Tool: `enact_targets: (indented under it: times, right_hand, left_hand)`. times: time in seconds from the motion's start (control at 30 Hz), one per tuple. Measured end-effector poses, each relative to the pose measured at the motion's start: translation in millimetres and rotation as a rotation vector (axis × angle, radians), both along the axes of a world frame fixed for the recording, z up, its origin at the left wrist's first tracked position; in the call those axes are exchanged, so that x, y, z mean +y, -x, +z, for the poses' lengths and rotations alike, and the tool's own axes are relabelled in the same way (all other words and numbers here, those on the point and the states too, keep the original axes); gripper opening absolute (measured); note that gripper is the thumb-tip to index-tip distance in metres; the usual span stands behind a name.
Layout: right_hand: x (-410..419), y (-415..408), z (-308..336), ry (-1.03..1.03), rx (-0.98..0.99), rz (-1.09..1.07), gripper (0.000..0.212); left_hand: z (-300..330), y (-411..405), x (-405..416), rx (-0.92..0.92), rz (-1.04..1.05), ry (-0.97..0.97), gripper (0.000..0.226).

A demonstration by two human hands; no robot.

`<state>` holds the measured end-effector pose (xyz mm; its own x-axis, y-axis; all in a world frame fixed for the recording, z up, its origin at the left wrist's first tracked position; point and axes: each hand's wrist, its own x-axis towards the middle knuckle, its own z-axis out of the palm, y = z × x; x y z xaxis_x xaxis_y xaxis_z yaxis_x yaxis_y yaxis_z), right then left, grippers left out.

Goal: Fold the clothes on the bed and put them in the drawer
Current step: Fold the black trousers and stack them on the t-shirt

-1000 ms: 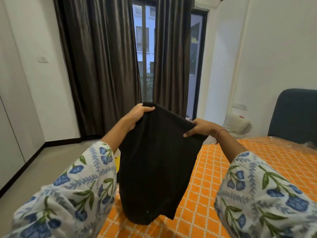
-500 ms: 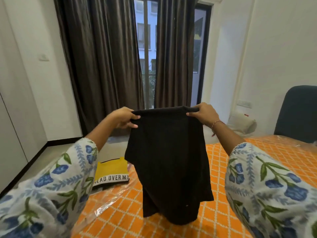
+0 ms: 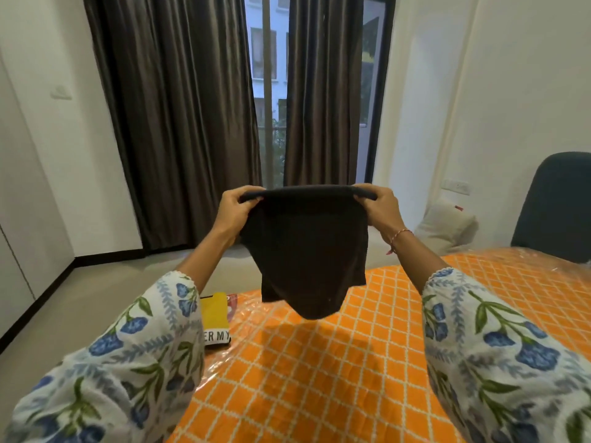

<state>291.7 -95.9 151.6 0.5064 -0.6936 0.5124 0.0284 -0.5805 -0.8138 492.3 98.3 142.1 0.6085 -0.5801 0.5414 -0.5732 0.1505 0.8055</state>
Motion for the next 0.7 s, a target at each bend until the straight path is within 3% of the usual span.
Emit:
enact_targets:
  times: [0.1,0.17,0.3,0.37,0.43,0.57,0.63,0.7]
  right_hand:
    - [22.6,20.3,-36.0,0.115,0.057,0.001,0.03]
    - [42.6,42.8,-93.8,0.2,0.139,-0.048,0.034]
    - [77.4,92.8,-235.9,0.354,0.624,-0.22,0.039]
    - [96.6,113.9,-285.4,0.363,0.782,-0.076,0.043]
    - [115.3,130.6,-312.7,0.329,1.012,0.078,0.041]
    - [127.5,140.3,-339.1,0.21,1.355,0.226,0.041]
    - [122.5,133.6,-335.5,0.099,1.485,0.442,0.046]
    - [110.6,122.9,-320.9,-0.089,1.536,0.557,0.045]
  left_hand:
    - [-43.6,15.9,18.3,0.028,0.035,-0.007,0.026]
    - [-103.6,35.0,42.4,0.014,0.035,-0.11,0.034]
    - [-234.8,74.1,96.0,-0.102,0.04,-0.607,0.027]
    - [-284.7,91.1,117.0,-0.213,0.01,-0.851,0.03]
    - [-314.4,107.6,129.0,-0.413,-0.015,-0.973,0.033]
    - [-324.6,128.5,130.3,-0.724,-0.13,-1.345,0.033]
    - [-316.1,128.1,118.1,-0.714,-0.247,-1.55,0.023]
    - [-307.4,117.2,104.0,-0.547,-0.34,-1.678,0.039]
